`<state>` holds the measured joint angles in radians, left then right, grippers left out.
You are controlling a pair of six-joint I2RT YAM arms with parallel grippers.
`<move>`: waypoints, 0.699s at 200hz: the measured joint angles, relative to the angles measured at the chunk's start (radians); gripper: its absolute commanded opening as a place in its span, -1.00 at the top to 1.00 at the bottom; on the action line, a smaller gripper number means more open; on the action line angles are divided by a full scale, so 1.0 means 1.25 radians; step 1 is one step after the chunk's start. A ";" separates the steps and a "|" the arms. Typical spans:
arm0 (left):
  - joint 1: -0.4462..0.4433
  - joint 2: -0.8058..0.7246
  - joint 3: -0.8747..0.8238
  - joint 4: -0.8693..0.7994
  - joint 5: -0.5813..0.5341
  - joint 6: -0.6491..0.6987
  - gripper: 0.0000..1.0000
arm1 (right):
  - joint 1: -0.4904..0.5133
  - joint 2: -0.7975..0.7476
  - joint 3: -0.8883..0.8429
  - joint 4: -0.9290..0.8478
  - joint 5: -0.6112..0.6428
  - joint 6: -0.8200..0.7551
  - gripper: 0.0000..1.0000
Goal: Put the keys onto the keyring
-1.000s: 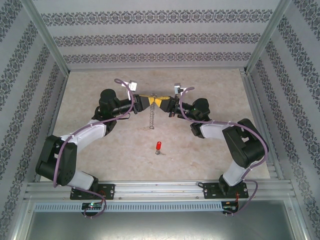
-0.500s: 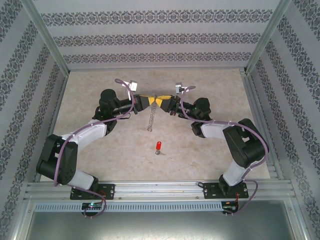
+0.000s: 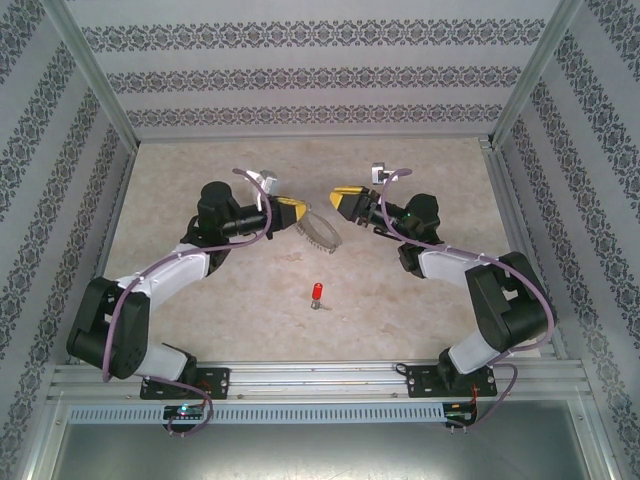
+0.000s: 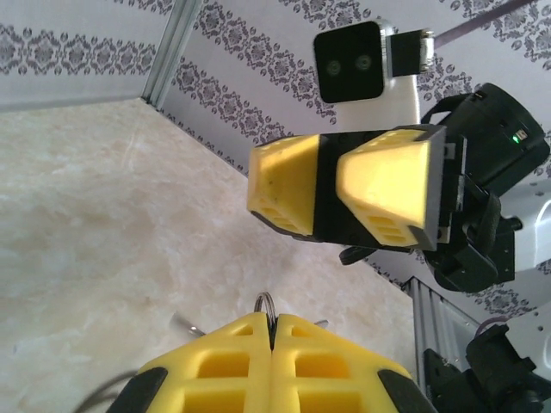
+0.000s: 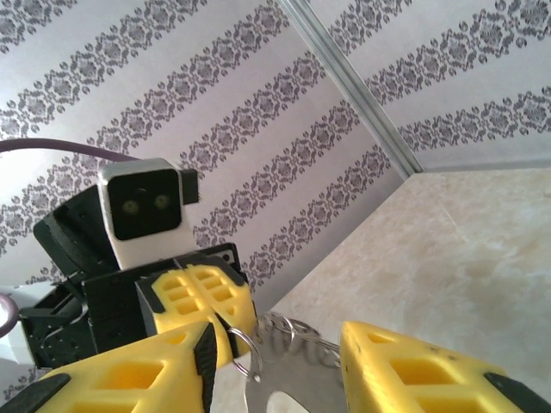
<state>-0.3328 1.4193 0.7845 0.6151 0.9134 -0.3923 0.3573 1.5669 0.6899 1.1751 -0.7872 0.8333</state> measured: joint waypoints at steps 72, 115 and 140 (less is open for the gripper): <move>0.000 -0.003 -0.045 0.111 0.030 0.063 1.00 | 0.038 0.041 0.009 -0.002 -0.071 -0.024 0.12; 0.000 0.017 -0.045 0.208 0.065 0.054 1.00 | 0.048 0.049 0.017 0.010 -0.094 -0.024 0.17; 0.000 0.038 -0.045 0.236 0.081 0.040 1.00 | 0.048 0.049 0.018 0.022 -0.099 -0.026 0.22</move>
<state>-0.3328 1.4670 0.7284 0.9104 1.0142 -0.3424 0.4171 1.6287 0.7124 1.2026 -0.9108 0.8005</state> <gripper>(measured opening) 0.051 0.401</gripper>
